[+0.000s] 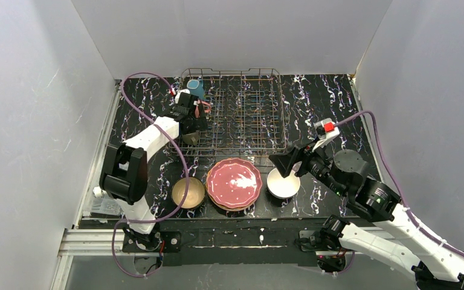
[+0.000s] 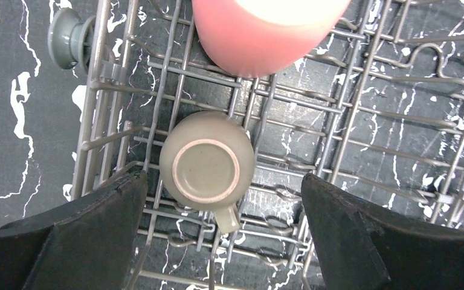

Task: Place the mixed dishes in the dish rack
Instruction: Turn the cup upside down in the dish rack.

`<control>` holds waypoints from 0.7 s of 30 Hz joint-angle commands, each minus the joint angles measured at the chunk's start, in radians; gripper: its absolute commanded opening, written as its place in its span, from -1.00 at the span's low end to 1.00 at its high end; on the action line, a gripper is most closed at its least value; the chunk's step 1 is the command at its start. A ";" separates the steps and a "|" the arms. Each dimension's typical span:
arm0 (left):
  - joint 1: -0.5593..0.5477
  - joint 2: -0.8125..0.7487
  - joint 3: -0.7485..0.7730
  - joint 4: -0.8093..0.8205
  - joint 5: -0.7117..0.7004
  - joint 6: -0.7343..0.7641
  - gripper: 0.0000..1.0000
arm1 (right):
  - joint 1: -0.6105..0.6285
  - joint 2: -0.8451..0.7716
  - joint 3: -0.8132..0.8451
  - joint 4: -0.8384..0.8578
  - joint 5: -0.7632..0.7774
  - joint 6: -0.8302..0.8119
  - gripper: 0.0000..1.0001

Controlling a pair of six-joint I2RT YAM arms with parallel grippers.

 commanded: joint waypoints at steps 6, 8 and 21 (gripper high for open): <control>0.004 -0.161 0.032 -0.070 0.032 0.046 0.97 | 0.004 0.069 0.118 -0.119 0.055 0.034 0.72; 0.004 -0.192 0.029 -0.079 0.060 0.047 0.97 | 0.004 0.092 0.133 -0.142 0.049 0.047 0.71; 0.002 -0.472 -0.071 -0.242 0.192 0.049 0.95 | 0.004 0.233 0.155 -0.163 -0.048 0.104 0.66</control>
